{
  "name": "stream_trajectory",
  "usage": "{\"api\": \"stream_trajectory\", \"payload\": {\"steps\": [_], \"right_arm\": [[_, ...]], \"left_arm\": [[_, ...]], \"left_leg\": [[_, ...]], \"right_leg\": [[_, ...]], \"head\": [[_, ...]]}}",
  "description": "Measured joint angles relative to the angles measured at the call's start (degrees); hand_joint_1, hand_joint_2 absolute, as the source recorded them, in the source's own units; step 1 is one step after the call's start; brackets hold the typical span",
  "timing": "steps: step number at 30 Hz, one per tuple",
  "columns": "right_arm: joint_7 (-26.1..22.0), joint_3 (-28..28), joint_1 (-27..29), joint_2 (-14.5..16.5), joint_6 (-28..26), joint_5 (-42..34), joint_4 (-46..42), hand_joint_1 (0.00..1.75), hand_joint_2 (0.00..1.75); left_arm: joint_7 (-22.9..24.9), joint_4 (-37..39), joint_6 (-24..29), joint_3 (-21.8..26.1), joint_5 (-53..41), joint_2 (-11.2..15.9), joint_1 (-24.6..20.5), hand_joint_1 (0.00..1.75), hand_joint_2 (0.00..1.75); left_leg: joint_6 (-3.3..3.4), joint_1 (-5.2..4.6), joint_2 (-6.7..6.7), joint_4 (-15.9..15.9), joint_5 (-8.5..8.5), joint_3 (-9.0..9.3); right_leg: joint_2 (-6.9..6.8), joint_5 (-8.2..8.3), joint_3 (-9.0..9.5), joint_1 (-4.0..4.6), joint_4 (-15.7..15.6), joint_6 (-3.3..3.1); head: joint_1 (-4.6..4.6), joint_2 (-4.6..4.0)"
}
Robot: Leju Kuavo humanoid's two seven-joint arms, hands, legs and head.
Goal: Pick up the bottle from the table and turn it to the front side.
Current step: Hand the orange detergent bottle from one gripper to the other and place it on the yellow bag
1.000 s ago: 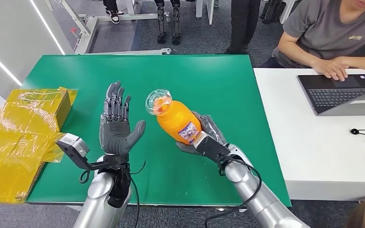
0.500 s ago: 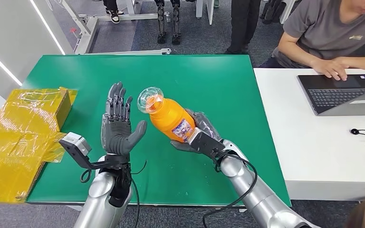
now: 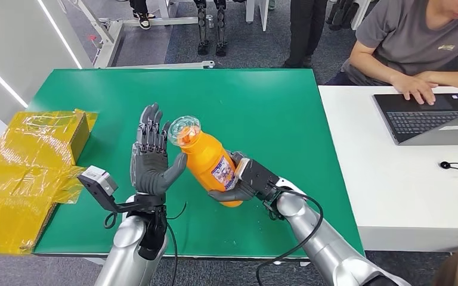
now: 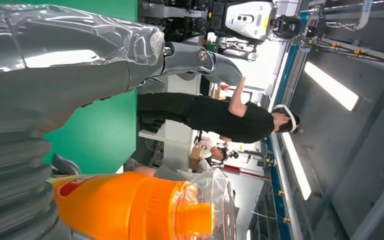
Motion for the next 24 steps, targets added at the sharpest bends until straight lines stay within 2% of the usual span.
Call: {"api": "stream_trajectory", "payload": {"steps": [7, 24], "right_arm": [[0.6, 1.8, -2.0, 0.1, 5.0, -0.3, 3.8, 1.75, 1.75], [0.3, 7.3, -7.6, 1.0, 7.1, 1.5, 10.7, 1.75, 1.75]], "left_arm": [[0.0, 1.1, -0.2, 0.0, 0.2, 0.0, -1.1, 0.00, 1.75], [0.0, 2.2, -0.3, 0.4, 0.5, 0.0, -2.4, 0.00, 1.75]], "left_leg": [[0.00, 0.00, 0.00, 0.0, 0.00, 0.00], [0.00, 0.00, 0.00, 0.0, 0.00, 0.00]], "right_leg": [[0.00, 0.00, 0.00, 0.00, 0.0, 0.00], [0.01, 0.01, 0.00, 0.00, 0.0, -0.01]], "head": [[0.00, 0.00], [-0.01, 0.00]]}}
